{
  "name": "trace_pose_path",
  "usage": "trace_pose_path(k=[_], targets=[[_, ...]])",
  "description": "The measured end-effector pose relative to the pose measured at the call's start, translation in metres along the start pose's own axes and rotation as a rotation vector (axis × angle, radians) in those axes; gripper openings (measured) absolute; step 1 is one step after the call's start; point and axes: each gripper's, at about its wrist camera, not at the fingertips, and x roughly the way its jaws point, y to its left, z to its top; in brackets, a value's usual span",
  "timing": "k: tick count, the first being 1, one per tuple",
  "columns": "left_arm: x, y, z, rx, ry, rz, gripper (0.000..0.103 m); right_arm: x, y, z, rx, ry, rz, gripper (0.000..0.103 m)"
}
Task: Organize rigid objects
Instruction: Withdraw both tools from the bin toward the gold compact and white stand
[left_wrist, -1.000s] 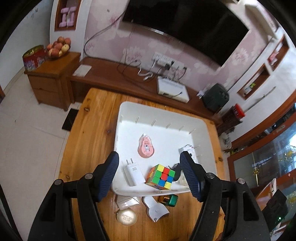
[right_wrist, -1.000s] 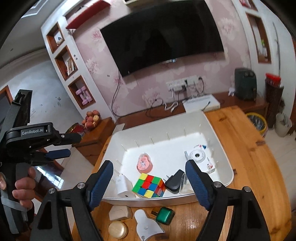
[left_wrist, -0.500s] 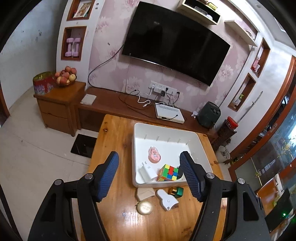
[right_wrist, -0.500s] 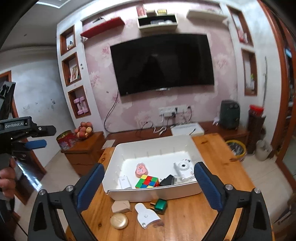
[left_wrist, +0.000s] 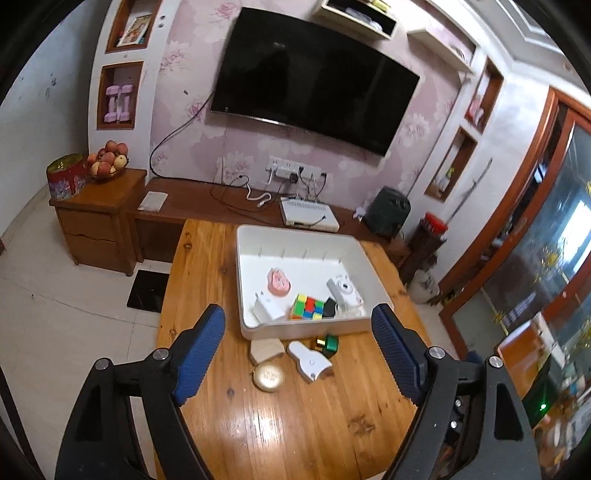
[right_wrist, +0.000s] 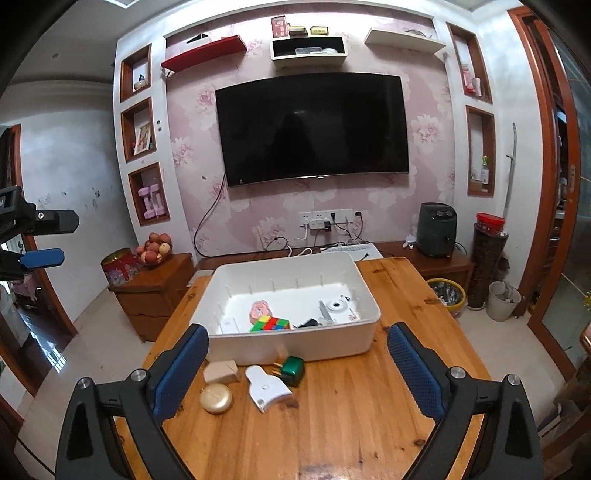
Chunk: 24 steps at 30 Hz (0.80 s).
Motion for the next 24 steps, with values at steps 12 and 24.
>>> trace_pose_path(k=[12,24], targets=[[0.055,-0.013,-0.024,-0.035,0.237,0.103,0.084,-0.004,-0.024,-0.008,-0.064,0.021,0.089,0.098],[0.096,-0.01,-0.061,-0.056,0.431,0.195,0.084,0.016,-0.011,-0.023,-0.192,0.077,0.279,0.098]])
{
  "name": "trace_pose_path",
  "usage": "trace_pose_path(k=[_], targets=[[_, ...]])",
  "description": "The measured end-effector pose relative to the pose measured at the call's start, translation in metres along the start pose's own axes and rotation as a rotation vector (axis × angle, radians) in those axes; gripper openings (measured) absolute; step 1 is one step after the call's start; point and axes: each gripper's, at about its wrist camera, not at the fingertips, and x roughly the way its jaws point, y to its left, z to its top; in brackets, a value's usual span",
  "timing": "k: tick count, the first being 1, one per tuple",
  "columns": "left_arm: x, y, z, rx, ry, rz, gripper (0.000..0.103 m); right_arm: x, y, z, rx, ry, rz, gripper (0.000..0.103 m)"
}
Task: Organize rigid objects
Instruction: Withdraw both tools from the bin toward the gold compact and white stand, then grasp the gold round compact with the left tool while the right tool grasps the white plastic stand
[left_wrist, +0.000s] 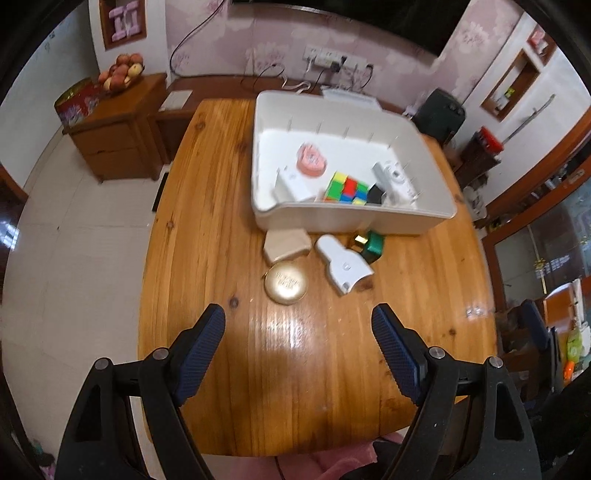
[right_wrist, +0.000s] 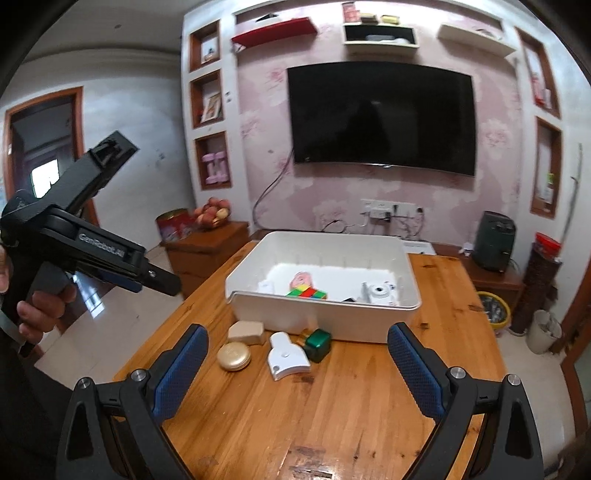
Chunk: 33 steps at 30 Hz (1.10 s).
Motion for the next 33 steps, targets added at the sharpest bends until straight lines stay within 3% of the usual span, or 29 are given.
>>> trace_pose_path(k=[12,26,30,33], targets=[[0.07,0.011,-0.01,-0.069,0.149,0.09,0.084,0.06,0.005,-0.029,-0.057,0.16,0.111,0.098],[0.133,0.022,0.012,-0.183,0.258,0.1,0.084,0.139,-0.001,-0.048,-0.107,0.27,0.158,0.098],[0.143,0.026,0.011,-0.213,0.298,0.103,0.084,0.159,0.001,-0.053,-0.123,0.332,0.169,0.09],[0.149,0.028,0.011,-0.235,0.314,0.108,0.084,0.17,0.001,-0.057,-0.114,0.366,0.184,0.09]])
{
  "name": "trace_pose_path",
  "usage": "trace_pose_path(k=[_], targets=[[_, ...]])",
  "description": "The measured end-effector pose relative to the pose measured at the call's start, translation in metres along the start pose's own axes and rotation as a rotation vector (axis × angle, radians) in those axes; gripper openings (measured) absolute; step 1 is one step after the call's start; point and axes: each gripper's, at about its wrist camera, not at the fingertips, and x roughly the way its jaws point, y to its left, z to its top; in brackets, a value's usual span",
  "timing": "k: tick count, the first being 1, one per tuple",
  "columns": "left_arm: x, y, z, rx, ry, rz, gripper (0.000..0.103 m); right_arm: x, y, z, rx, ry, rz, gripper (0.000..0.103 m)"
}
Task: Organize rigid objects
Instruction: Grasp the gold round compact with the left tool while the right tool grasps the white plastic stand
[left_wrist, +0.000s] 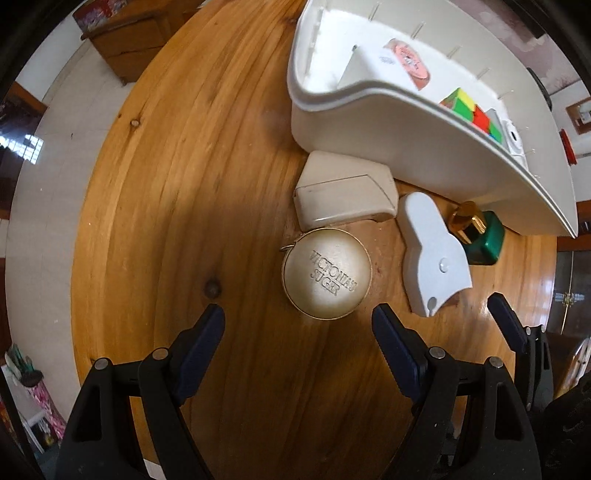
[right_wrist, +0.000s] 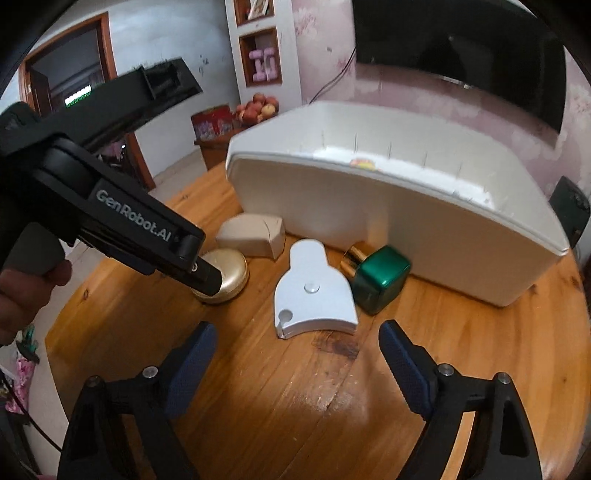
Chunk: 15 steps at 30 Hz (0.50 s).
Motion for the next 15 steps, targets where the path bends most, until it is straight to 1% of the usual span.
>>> trace_pose_path(k=[5,8,11,13,15], targets=[[0.008,0.003,0.003,-0.035,0.021,-0.007,0.084,0.007,-0.002,0.0,0.001,0.022,0.016,0.089],[0.01,0.003,0.007,-0.053,0.03,-0.004,0.084,0.013,-0.002,0.003,-0.007,0.035,0.028,0.084],[0.013,0.005,0.008,-0.07,0.043,-0.009,0.084,0.02,-0.002,0.008,-0.009,0.05,0.025,0.081],[0.012,0.003,0.01,-0.065,0.042,-0.005,0.084,0.023,-0.004,0.009,0.002,0.056,0.026,0.081],[0.015,-0.003,0.013,-0.061,0.041,0.002,0.084,0.027,-0.005,0.012,0.012,0.063,0.023,0.077]])
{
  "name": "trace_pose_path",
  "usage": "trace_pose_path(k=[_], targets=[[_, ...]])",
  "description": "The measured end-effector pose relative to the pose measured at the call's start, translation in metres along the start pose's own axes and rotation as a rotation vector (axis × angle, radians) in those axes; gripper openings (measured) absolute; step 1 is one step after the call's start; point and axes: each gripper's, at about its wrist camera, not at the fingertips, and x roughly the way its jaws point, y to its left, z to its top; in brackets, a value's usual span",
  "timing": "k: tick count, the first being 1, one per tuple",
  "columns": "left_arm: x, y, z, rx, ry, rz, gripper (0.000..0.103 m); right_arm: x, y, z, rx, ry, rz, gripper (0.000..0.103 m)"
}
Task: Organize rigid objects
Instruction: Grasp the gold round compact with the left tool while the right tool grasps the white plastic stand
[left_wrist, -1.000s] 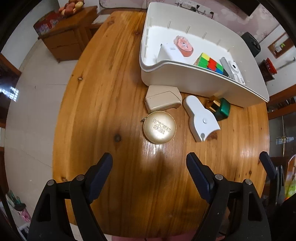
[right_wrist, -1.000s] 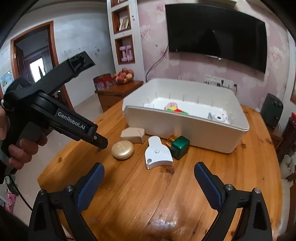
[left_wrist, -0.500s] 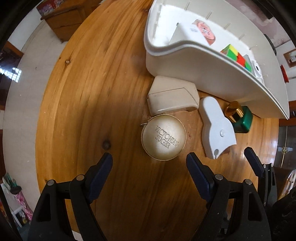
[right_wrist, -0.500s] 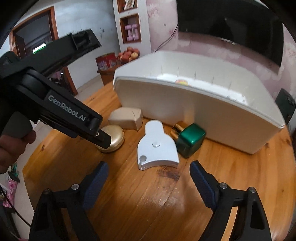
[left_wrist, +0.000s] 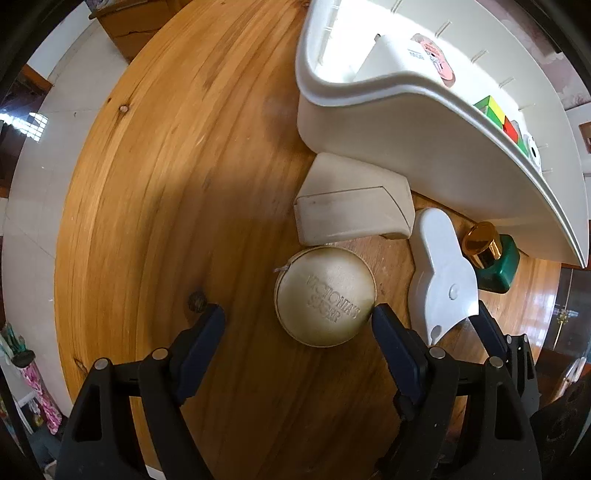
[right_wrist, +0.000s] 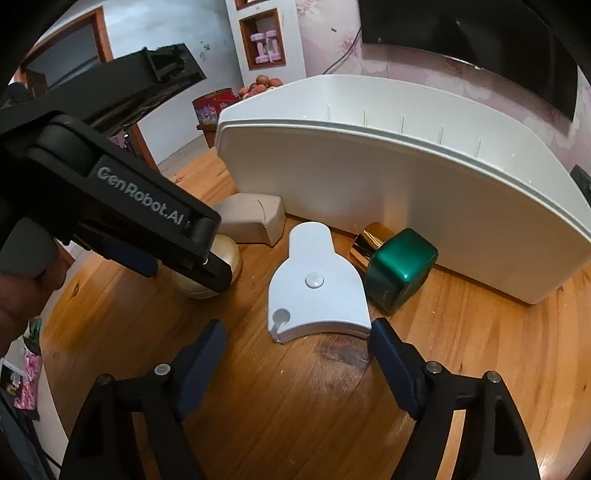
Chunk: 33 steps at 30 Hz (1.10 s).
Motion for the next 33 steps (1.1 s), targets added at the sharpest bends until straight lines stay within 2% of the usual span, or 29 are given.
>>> trace_pose_path(k=[8,9,12,15,20,26,33], targets=[[0.004,-0.014,0.001,0.008,0.014,0.04,0.084,0.007,0.001,0.009,0.011,-0.008,-0.01,0.073],[0.003,-0.018,0.001,0.011,0.013,0.046,0.082,0.007,0.001,0.011,0.011,-0.008,-0.012,0.071],[0.002,-0.027,0.003,0.028,0.009,0.048,0.073,0.006,0.001,0.009,0.022,-0.015,-0.025,0.058],[-0.001,-0.04,0.003,0.044,0.002,0.079,0.059,0.008,-0.004,0.012,0.043,-0.014,-0.008,0.057],[-0.002,-0.045,0.003,0.037,0.006,0.096,0.059,0.008,-0.006,0.015,0.036,0.0,0.018,0.057],[-0.002,-0.047,0.009,0.025,0.012,0.093,0.059,0.004,-0.02,0.016,0.088,0.018,0.133,0.057],[-0.005,-0.026,0.011,-0.003,0.034,0.112,0.059,-0.008,-0.018,0.014,0.058,0.021,0.182,0.057]])
